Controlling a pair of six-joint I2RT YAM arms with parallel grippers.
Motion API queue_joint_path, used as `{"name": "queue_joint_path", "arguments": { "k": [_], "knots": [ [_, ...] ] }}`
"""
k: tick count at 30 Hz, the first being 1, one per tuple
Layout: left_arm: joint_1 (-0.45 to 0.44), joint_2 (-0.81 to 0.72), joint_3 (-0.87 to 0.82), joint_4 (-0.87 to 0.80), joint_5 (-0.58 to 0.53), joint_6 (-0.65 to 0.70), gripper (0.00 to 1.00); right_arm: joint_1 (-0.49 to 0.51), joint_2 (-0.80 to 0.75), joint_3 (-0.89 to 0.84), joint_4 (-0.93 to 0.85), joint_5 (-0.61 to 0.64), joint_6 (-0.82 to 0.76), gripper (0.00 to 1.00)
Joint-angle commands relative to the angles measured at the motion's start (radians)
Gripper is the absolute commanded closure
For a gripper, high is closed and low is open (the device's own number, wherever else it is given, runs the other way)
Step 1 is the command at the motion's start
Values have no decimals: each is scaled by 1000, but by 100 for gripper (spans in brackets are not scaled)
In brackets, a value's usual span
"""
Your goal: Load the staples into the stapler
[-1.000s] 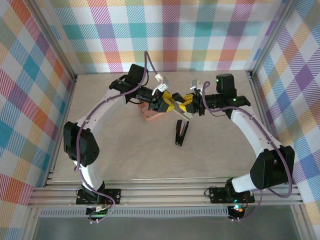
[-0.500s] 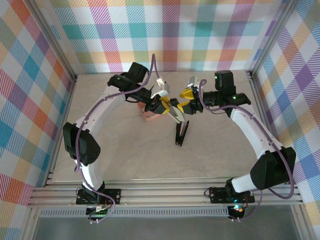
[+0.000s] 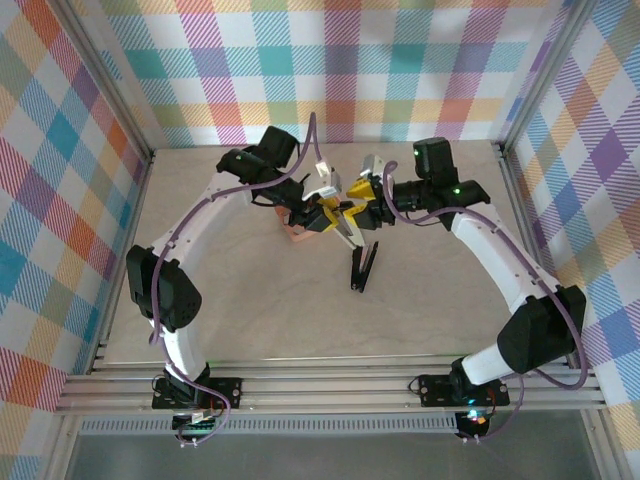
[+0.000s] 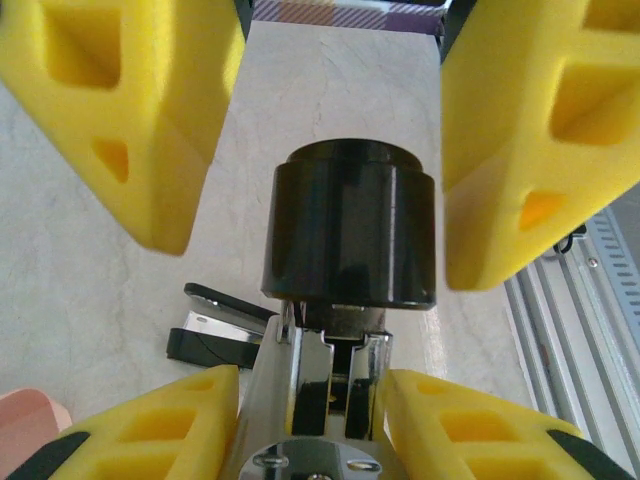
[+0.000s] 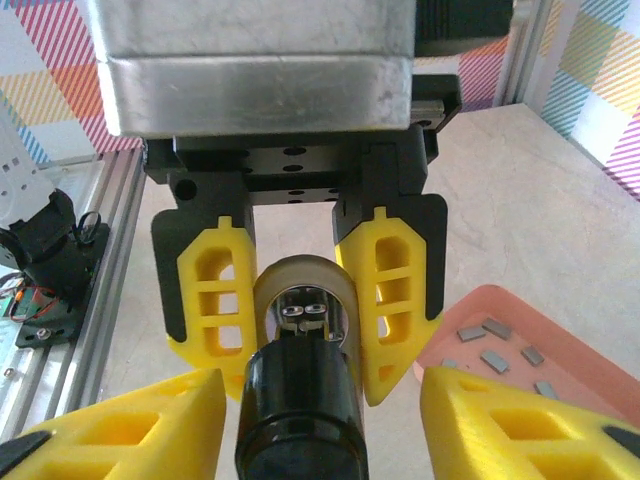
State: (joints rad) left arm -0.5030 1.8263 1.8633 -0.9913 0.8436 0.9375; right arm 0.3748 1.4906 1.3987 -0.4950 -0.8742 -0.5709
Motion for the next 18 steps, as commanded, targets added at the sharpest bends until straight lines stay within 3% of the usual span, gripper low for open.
{"name": "queue_joint_path", "arguments": {
  "k": [1, 5, 9, 18],
  "knots": [
    [-12, -18, 42, 14, 51, 21, 100, 9, 13, 40, -27, -17, -37, 52],
    [-12, -19, 45, 15, 49, 23, 100, 9, 20, 48, -49, -22, -54, 61],
    [-10, -22, 44, 2, 42, 23, 100, -5, 2, 37, -69, -26, -77, 88],
    [70, -83, -27, 35, 102, -10, 100, -249, -159, -173, 58, -133, 60, 96]
  ]
}}
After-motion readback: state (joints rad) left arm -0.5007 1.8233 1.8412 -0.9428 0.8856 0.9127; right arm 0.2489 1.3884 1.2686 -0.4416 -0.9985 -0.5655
